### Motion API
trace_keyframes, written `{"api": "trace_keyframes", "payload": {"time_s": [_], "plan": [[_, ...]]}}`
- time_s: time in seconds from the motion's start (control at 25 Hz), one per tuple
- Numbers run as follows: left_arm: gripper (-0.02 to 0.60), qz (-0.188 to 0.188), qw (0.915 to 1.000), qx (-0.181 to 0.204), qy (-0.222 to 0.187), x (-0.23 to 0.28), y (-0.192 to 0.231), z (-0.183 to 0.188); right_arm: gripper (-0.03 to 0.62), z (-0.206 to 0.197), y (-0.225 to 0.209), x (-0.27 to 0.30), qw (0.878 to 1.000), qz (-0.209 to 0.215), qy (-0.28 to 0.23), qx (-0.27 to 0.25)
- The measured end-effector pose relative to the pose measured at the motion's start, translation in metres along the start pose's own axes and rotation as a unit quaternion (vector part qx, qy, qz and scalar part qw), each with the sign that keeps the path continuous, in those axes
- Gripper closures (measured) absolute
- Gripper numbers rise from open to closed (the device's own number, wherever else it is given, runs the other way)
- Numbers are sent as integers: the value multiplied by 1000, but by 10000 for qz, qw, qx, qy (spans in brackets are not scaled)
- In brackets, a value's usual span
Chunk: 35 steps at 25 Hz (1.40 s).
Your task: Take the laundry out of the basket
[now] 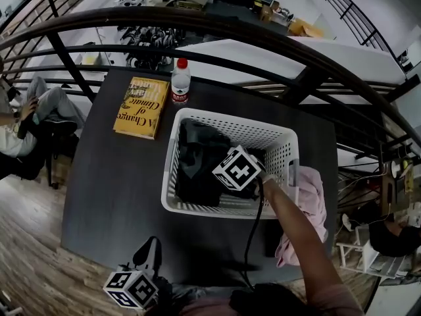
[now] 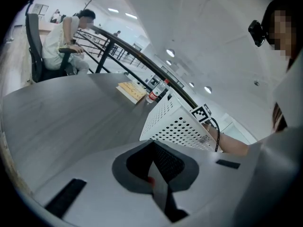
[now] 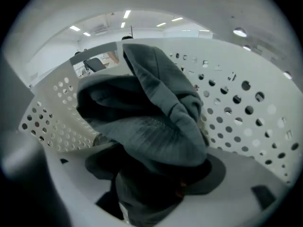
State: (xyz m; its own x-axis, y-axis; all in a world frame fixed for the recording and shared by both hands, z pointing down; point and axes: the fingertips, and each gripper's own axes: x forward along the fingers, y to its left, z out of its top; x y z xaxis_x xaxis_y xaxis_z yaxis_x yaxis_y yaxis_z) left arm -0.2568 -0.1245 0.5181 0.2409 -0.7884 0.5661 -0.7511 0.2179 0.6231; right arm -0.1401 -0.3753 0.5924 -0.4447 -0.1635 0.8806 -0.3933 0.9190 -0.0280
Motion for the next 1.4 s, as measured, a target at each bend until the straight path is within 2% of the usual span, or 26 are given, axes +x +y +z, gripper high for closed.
{"api": "trace_keyframes", "payload": {"time_s": [0.2,0.44,0.56,0.96,1.4], "plan": [[584,-55,10000,16,14,3,-2,1,235,-6,-5,12,9991,-306,243,-136],[584,-144,9999,52,-22,1,-7,3,438,-10,2,2,9995,-189,243,-118],[584,-187,9998,93,-48,-2,-8,5,487,-12,4,-8,9997,-166,153,-25],[584,-412,9988,273,-70,-7,-19,10,499,6,11,-55,9989,-353,-311,41],[584,-731,9958,537,-120,-12,-33,22,500,33,8,-131,9885,-1027,-1100,163]]}}
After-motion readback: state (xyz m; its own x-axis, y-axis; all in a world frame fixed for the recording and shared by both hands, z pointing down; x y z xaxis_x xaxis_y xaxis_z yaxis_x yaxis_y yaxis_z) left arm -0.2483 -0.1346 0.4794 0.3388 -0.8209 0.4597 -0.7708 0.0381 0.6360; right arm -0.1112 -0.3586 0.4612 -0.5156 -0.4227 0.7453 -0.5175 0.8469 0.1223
